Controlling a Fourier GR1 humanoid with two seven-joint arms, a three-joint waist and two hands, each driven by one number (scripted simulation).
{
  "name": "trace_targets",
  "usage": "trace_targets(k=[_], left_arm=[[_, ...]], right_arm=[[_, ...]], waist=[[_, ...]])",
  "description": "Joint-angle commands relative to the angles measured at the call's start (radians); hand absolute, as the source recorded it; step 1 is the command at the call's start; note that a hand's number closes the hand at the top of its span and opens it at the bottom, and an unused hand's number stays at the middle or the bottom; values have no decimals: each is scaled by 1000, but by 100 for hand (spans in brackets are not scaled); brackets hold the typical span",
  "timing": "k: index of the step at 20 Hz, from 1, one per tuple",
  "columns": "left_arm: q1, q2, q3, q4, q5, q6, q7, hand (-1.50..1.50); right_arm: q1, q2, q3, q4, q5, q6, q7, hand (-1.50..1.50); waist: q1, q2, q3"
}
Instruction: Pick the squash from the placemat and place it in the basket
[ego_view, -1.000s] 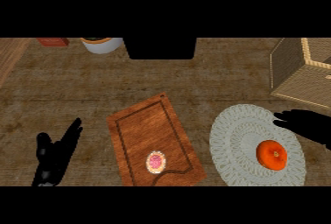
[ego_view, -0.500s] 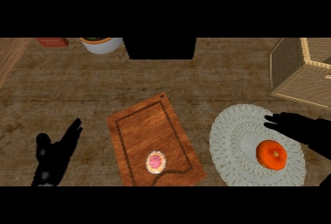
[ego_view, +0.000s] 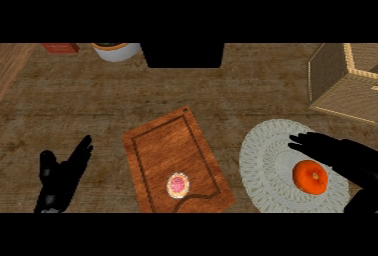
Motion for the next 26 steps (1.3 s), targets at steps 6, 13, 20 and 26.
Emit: trace_targets(k=[6,13,20,26], left_arm=[[41,-16,-4,-21,-26,3,78,0],[-14,-61,7,32,-66,13,87,0],[31,-13,95,70,-12,-93,0,0],[-5,-74,64,104,-64,-58,15,0]], right_arm=[[-41,88,87,91,168,-39,59,-150],[-25,77,49,122,197,-29,2,-150],[-103,151,46,231,237,-66,-13,-150],[-64,133,50,268,283,-105,-68,150]], waist=[[7,8,-9],[-3,8,-9],[4,9,-10],[-4,8,-10]])
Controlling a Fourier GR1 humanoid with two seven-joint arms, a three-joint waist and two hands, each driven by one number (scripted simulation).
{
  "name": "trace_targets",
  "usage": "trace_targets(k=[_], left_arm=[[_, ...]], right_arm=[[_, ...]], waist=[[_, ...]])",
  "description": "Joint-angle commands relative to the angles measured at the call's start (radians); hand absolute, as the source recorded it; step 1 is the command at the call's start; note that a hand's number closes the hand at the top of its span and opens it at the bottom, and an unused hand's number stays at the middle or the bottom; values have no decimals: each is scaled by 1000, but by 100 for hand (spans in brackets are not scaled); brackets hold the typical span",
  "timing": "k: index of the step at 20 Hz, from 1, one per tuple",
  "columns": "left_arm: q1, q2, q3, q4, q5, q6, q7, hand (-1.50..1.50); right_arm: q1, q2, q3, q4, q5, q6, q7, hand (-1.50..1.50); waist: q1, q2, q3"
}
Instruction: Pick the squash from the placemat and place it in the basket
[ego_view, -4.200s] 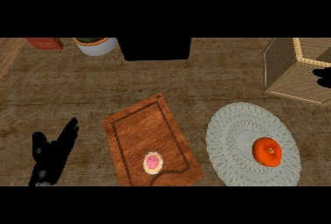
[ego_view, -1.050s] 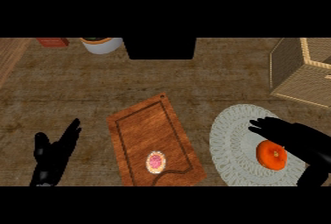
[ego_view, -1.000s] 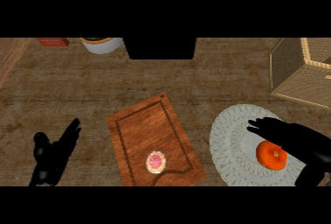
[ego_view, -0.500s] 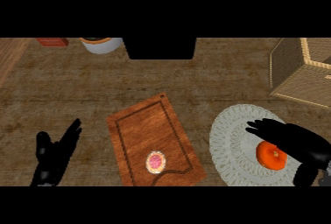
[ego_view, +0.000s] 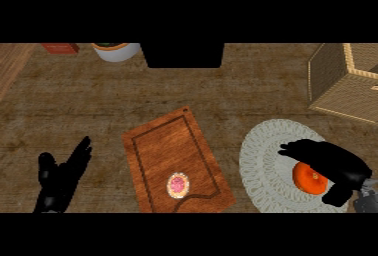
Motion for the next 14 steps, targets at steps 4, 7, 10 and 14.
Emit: trace_targets(k=[4,7,10,14], left_arm=[[25,-48,-37,25,-43,28,53,0],[-17,-9,20,60,-6,-20,59,0],[-4,-44,3,81,-34,-13,21,0],[17,-30,5,30,-19,-12,45,0]], right_arm=[[-14,-8,17,-6,67,-107,-84,150],[-18,37,54,71,138,-211,-90,150],[-33,14,14,72,117,-187,-129,150],[-78,281,-64,62,137,-38,407,150]], waist=[[0,8,-10],[2,10,-10],[-1,9,-11],[-4,12,-13]])
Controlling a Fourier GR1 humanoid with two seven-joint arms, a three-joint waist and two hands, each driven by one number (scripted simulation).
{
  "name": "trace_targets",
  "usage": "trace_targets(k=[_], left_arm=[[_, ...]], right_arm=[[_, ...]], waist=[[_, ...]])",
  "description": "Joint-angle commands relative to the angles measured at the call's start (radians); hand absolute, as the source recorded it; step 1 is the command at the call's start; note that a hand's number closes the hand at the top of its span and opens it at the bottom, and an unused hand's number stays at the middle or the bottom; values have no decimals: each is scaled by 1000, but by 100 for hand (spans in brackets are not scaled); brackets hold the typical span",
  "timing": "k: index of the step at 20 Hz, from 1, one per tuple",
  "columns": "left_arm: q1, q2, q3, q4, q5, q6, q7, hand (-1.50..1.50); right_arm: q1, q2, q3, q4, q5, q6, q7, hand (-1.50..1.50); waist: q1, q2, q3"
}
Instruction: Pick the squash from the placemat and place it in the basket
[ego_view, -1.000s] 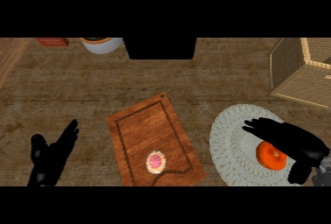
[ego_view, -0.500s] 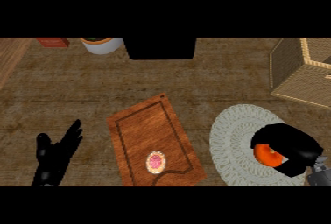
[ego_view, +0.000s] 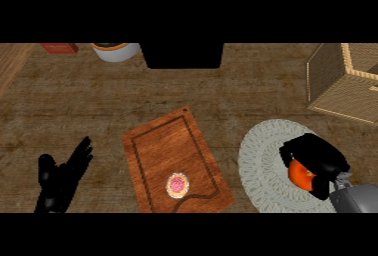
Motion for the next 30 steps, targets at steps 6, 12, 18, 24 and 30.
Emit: trace_targets(k=[6,12,18,24,30], left_arm=[[42,0,-12,42,-10,-15,-3,0],[1,-3,-7,13,1,0,89,0],[-4,-18,-11,49,-13,4,61,0],[37,-27,-8,79,-29,1,15,0],[-16,-1,32,69,-6,-24,65,0]], right_arm=[[-170,432,-97,48,113,22,732,150],[-249,440,-122,-53,-81,-185,887,150],[-405,442,-166,-254,-251,-440,956,150],[-565,438,-250,-373,-159,-368,1186,150],[-671,260,-430,-339,-247,-261,1196,150]], waist=[[29,16,-6],[12,12,-2],[5,8,-4],[-7,7,-6],[-6,11,-4]])
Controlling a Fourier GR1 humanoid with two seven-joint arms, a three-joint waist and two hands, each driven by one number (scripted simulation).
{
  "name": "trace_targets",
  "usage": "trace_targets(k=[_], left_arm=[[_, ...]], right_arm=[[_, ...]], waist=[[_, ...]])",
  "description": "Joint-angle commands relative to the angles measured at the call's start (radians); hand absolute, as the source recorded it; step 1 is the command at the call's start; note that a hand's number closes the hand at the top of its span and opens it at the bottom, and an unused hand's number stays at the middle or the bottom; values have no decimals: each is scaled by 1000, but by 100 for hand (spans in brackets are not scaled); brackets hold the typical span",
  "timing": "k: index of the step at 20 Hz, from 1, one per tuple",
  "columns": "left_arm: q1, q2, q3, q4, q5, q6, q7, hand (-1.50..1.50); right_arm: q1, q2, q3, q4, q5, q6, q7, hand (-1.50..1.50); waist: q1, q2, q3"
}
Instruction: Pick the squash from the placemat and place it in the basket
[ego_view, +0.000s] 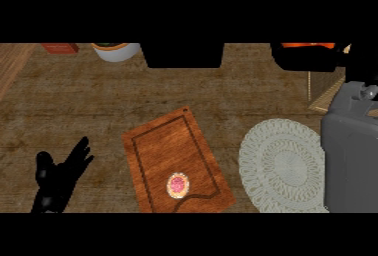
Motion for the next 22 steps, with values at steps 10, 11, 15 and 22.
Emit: trace_targets(k=[10,11,15,22], left_arm=[[-3,-42,-5,60,-25,2,11,0],[20,9,34,77,32,-82,-2,0],[8,-16,12,91,-26,-38,-19,0],[8,-53,-7,60,-56,-1,10,0]], right_arm=[[-213,-294,-247,280,-136,85,-52,150],[-185,-299,-260,294,-146,70,-84,150],[-180,-341,-264,454,-127,1,-193,150],[-184,-375,-339,649,-203,-105,-363,150]], waist=[[8,12,-9],[9,12,-9],[13,14,-9],[18,16,-8]])
